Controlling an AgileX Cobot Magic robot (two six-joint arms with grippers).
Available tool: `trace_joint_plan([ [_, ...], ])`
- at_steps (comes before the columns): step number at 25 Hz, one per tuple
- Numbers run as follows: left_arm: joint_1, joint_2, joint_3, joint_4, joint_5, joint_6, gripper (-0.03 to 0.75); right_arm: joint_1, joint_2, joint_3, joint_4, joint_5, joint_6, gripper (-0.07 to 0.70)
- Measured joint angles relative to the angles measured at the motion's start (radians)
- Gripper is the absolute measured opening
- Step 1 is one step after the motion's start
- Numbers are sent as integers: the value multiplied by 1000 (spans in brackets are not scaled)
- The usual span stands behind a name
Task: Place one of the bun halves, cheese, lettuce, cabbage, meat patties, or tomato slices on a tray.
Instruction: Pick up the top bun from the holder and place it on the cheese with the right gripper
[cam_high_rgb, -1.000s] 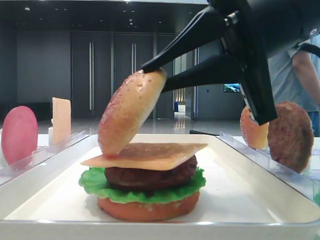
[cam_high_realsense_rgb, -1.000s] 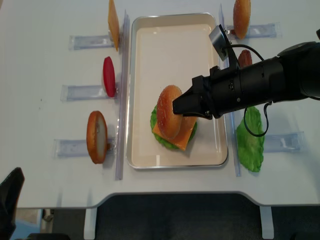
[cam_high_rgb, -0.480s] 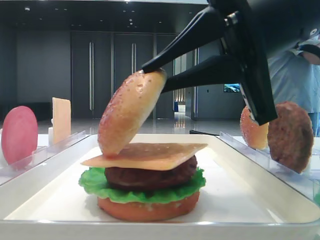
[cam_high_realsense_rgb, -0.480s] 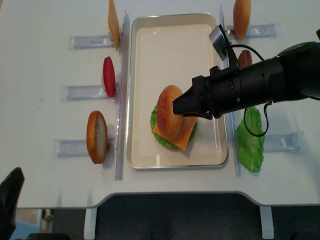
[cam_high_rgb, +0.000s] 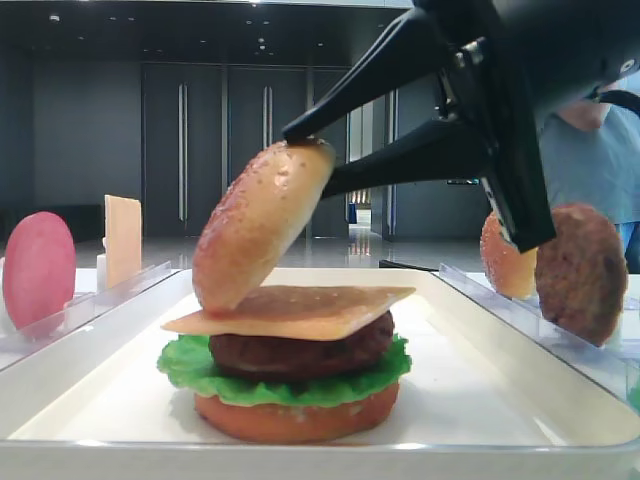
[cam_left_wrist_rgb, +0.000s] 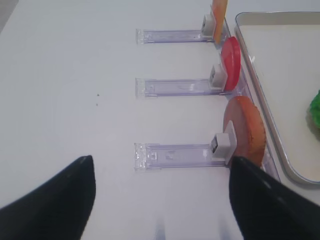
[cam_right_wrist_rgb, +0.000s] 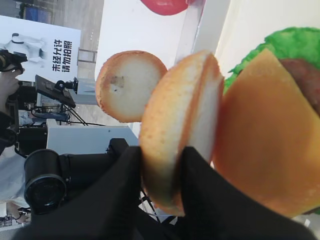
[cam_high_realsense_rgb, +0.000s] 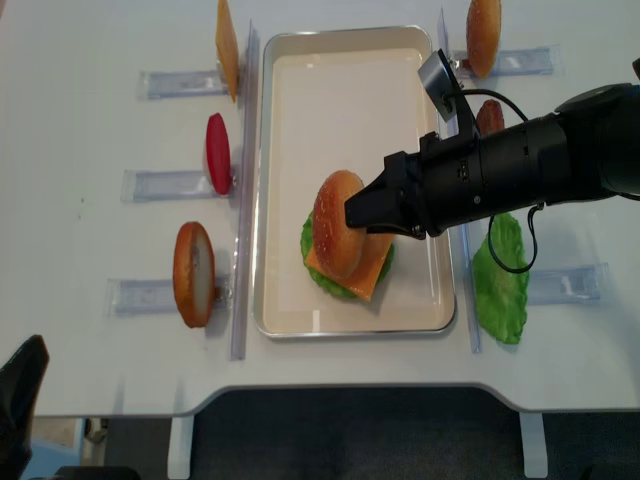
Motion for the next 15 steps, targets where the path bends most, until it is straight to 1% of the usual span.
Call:
trace_joint_plan([
  [4,0,0,0,0,0,1,641,0,0,0,-1,-15,0,243],
  [8,0,0,0,0,0,2,641,0,0,0,-2,-28,0,258],
  [12,0,0,0,0,0,2,641,0,0,0,-2,-32,0,279],
  [15,0,0,0,0,0,2,641,0,0,0,-2,-36,0,312],
])
